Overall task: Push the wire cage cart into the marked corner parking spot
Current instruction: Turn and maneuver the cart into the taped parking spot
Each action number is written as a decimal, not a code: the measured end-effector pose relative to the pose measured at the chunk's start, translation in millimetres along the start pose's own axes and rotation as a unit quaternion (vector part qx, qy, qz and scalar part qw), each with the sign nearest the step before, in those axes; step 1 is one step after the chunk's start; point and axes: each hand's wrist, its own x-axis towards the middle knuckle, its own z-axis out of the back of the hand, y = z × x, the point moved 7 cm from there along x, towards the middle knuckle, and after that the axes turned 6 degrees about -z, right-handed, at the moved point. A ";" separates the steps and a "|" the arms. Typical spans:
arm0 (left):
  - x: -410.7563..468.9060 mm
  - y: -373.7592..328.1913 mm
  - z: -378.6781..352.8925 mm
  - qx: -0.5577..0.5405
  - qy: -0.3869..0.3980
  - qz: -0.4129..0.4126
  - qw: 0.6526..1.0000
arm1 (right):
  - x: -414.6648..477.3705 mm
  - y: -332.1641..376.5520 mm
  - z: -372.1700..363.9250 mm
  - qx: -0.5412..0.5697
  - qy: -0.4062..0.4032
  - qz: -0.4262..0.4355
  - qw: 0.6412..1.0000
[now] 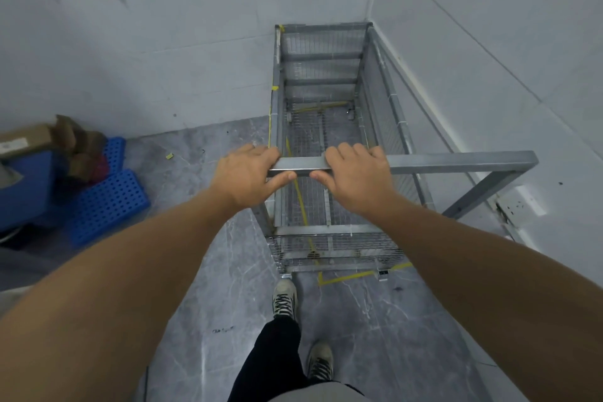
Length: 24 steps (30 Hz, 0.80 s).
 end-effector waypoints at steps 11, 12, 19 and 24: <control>-1.6 -0.9 -1.1 -0.013 -0.019 0.013 1.000 | -1.7 -2.0 -0.6 -0.006 -0.011 -0.012 1.000; -1.1 -0.5 -0.7 -0.016 -0.021 0.012 1.000 | -1.8 -1.8 0.1 -0.009 -0.015 -0.014 1.000; -1.9 2.4 -1.2 -0.034 -0.005 0.034 0.999 | -1.1 -0.4 0.4 -0.028 -0.025 -0.010 0.999; -0.6 1.7 -1.0 -0.042 0.012 0.040 0.998 | -2.0 0.3 -1.0 -0.020 -0.031 -0.003 0.999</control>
